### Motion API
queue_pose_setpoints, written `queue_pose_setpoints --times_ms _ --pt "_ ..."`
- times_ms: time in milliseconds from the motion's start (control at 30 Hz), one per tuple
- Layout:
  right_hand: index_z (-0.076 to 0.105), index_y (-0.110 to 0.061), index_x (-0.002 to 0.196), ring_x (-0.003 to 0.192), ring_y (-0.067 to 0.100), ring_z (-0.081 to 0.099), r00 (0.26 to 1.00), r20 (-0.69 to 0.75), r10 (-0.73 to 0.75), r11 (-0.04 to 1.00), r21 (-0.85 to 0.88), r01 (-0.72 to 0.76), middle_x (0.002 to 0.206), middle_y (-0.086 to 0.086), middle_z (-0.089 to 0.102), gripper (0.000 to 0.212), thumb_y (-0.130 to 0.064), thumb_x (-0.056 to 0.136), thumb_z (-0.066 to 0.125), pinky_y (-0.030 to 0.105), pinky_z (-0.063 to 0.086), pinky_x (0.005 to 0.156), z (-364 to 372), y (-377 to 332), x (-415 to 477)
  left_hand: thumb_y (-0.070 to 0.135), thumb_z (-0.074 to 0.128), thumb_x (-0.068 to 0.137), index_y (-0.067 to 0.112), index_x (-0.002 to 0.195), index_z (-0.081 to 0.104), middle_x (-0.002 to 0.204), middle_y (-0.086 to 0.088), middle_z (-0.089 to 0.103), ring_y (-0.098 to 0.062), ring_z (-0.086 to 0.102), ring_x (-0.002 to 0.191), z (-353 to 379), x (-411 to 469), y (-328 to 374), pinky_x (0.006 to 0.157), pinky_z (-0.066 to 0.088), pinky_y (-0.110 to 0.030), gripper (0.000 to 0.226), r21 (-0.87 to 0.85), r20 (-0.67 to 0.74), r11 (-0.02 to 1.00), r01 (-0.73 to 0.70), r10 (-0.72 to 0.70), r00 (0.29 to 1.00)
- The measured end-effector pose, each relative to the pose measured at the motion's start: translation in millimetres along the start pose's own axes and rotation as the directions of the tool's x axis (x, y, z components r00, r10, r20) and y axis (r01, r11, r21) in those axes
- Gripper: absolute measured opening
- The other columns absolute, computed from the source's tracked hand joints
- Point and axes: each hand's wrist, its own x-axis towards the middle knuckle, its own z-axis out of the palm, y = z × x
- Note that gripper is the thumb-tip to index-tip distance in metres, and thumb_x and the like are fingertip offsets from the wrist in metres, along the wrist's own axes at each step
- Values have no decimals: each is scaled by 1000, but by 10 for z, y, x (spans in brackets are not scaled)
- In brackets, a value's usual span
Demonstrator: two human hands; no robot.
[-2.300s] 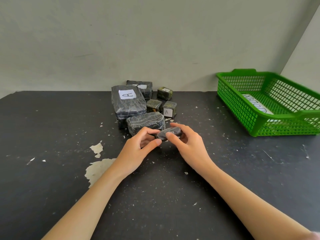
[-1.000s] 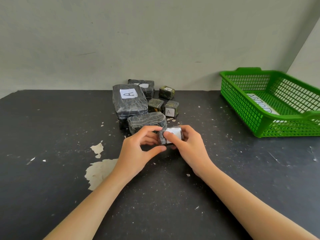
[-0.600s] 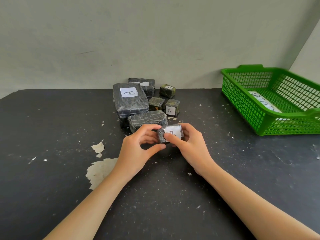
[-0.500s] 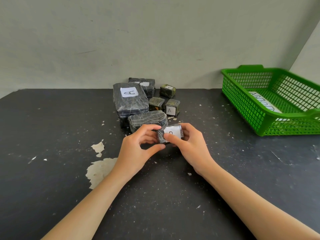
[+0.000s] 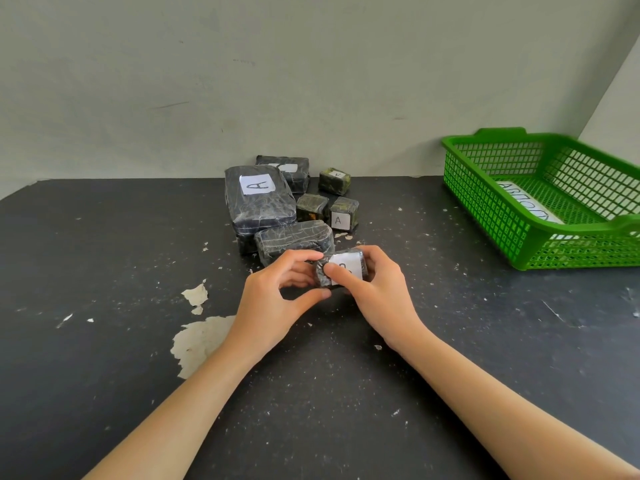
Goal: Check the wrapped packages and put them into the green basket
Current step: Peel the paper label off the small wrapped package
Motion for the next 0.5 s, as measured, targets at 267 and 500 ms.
queue_pose_setpoints --times_ms 267,500 --pt "57 -16 117 81 9 65 995 96 -12 988 155 -3 103 -2 69 33 -17 85 66 10 44 56 -84 -38 6 10 76 74 34 111 56 96 12 68 0 66 86 -38 28 -23 78 47 -8 48 -115 -21 988 105 -108 994" --pt "61 -13 106 63 4 63 992 125 32 964 256 -64 94 3 72 21 -2 89 55 19 47 57 -121 -20 47 4 72 77 31 115 58 101 4 68 -6 67 91 -61 37 -58 83 49 -14 48 -200 14 967 156 -156 988"
